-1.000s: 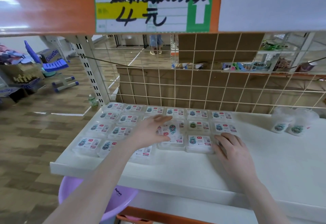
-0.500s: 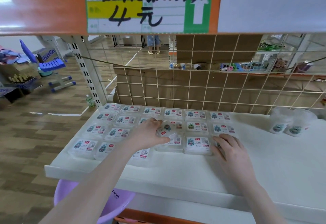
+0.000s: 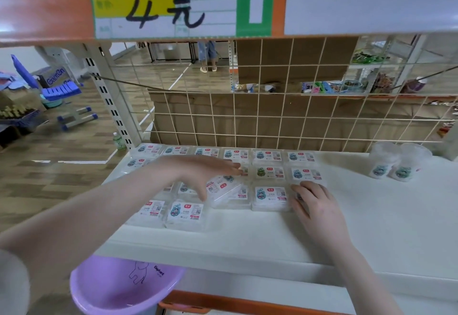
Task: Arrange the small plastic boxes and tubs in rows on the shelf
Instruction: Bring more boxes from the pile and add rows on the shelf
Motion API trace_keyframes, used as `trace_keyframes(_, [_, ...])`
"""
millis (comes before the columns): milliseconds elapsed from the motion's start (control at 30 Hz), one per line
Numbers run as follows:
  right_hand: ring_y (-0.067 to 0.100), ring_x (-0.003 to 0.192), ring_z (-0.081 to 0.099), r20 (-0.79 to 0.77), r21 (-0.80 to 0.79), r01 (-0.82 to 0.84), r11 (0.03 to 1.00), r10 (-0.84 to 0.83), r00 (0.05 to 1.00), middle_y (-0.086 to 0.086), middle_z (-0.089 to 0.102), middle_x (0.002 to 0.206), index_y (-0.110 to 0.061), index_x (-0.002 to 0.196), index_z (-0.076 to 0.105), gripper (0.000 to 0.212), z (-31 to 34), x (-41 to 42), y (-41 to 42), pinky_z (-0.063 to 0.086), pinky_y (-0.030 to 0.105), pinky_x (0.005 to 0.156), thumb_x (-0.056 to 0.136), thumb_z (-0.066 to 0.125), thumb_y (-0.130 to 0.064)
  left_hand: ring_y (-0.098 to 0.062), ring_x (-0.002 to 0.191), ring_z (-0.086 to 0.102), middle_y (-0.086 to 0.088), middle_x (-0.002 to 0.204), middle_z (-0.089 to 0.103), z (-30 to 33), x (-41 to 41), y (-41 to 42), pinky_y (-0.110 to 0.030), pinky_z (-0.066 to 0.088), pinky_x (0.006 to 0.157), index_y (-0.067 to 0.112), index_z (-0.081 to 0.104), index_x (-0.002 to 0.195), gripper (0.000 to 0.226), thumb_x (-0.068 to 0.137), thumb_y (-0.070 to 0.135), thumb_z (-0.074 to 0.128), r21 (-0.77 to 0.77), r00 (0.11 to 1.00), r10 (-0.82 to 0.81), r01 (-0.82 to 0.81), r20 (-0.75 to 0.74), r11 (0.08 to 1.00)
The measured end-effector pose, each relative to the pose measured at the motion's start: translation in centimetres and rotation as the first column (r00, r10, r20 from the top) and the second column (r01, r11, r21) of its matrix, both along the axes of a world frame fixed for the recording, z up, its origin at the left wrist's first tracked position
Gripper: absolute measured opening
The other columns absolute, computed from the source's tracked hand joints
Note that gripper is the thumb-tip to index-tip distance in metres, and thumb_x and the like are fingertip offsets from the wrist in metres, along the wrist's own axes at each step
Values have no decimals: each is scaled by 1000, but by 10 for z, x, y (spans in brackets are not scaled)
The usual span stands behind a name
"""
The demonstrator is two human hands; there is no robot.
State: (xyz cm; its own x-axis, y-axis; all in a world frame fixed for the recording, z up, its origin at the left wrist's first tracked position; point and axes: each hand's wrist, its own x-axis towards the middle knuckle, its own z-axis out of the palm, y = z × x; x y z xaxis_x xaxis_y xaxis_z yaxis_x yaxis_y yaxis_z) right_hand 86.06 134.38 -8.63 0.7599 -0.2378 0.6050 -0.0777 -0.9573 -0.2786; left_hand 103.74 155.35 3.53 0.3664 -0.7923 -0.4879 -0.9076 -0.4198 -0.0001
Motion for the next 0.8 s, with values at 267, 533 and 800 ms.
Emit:
trace_keyframes(267, [38, 83, 63, 0, 7, 1, 1000, -1, 1000, 14, 66, 92, -2, 91, 70, 22, 0, 0, 0, 53, 44, 76, 72, 78, -7, -17, 131, 35, 3, 143, 37, -9, -3, -9, -30, 34, 101, 25, 20, 149, 94, 74, 48, 73, -25, 996, 54, -53, 64, 998])
trace_keyframes(533, [38, 82, 62, 23, -1, 8, 1000, -8, 1000, 13, 66, 91, -4, 90, 70, 22, -3, 0, -1, 52, 43, 75, 70, 79, -6, -22, 100, 54, -3, 105, 58, -32, -42, -5, -32, 43, 75, 17, 57, 114, 75, 74, 79, 45, -207, 884, 334, -278, 326, 938])
trace_keyframes(800, [37, 83, 62, 8, 30, 16, 999, -17, 1000, 12, 66, 91, -5, 92, 71, 22, -2, 1, 1, 52, 42, 76, 72, 79, -10, -10, 143, 12, 10, 157, 12, -15, -29, 19, -27, 12, 113, 29, 17, 150, 93, 76, 55, 68, -243, 985, 168, -154, 36, 958])
